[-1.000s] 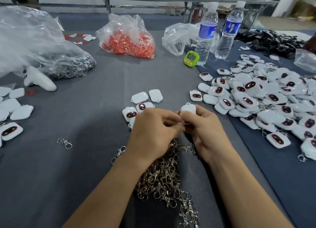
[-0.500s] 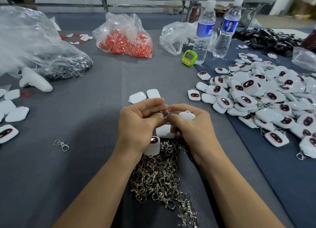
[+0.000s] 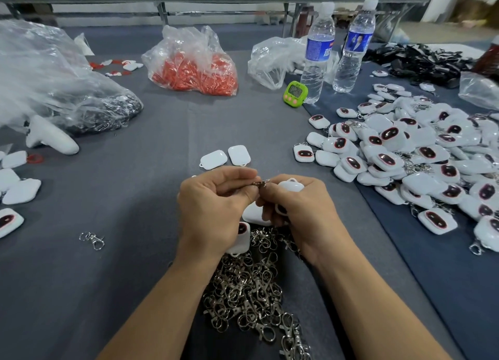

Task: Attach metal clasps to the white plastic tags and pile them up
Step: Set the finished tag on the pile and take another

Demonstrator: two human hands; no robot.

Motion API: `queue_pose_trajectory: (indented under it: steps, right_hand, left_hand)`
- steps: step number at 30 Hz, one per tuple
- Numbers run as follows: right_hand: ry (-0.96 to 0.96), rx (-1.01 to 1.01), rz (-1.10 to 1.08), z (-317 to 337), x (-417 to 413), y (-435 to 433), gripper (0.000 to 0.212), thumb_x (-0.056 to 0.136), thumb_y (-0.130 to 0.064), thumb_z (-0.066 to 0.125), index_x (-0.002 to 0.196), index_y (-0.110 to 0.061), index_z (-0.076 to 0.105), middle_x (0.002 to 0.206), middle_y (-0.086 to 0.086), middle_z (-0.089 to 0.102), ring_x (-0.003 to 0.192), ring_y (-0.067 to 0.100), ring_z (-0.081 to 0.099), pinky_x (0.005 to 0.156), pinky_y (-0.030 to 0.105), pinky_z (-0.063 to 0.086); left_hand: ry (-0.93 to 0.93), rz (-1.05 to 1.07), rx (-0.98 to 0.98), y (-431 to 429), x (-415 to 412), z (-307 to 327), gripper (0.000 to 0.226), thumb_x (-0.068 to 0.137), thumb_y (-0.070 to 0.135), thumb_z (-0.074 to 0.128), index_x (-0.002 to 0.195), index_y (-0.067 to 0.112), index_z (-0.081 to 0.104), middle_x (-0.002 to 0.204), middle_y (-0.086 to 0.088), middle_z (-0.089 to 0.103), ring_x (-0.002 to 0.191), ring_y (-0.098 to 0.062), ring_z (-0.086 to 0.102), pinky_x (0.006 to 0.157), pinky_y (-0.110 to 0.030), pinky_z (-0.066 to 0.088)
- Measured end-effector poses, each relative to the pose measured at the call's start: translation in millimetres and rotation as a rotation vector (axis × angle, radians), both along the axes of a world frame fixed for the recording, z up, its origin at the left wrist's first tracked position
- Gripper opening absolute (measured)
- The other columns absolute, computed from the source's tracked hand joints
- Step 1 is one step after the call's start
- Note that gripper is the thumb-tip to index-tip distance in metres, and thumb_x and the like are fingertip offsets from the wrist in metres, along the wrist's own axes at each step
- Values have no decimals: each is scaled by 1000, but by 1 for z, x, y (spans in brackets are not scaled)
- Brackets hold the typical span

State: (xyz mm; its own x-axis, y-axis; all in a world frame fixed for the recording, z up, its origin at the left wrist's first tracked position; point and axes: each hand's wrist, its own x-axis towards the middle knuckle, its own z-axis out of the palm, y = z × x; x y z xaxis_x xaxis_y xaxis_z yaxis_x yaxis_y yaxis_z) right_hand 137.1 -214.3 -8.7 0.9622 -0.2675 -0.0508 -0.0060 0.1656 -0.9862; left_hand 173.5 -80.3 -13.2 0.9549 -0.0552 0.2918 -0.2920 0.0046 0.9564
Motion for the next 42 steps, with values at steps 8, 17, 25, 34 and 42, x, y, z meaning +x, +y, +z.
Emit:
queue_pose_trajectory:
  steps: [8,17,25,34,42]
  right_hand:
    - [16,45,59,1,0,3,6,69,-14,73,67,-10,77,65,16,67,48,18,53,41,21,35]
    - [11,-24,-152,1,-1,3,20,75,3,74,63,-12,76,57,9,66,44,14,54,42,21,39]
    - [-28,-308,-239,-3,1,-4,10,74,-17,74,69,-26,78,55,2,68,47,10,57,52,25,44]
    - [-38,-357,-128,2,-5,0,9,68,-24,75,73,-29,81,55,1,68,46,7,55,49,23,42]
    - [-88,-638,-205,-2,-6,2,26,77,-19,78,77,-45,76,64,-20,71,64,-1,66,58,10,45]
  left_hand:
    - [-89,109,116,0,-1,1,38,72,12,86,82,47,76,76,21,75,73,-1,75,70,-16,58]
    - [-90,262,219,-1,-7,6,25,75,19,80,74,43,73,74,30,71,72,6,70,71,-29,60]
    - [-357,291,542,-6,-13,7,23,72,25,83,93,35,80,83,32,62,95,-7,65,85,-17,43]
    - [-281,149,388,5,-4,4,23,69,16,85,77,36,79,80,40,65,84,6,66,69,-10,46]
    - [-302,241,484,3,-5,-2,6,74,36,81,80,37,80,71,20,70,70,-6,62,64,-17,47]
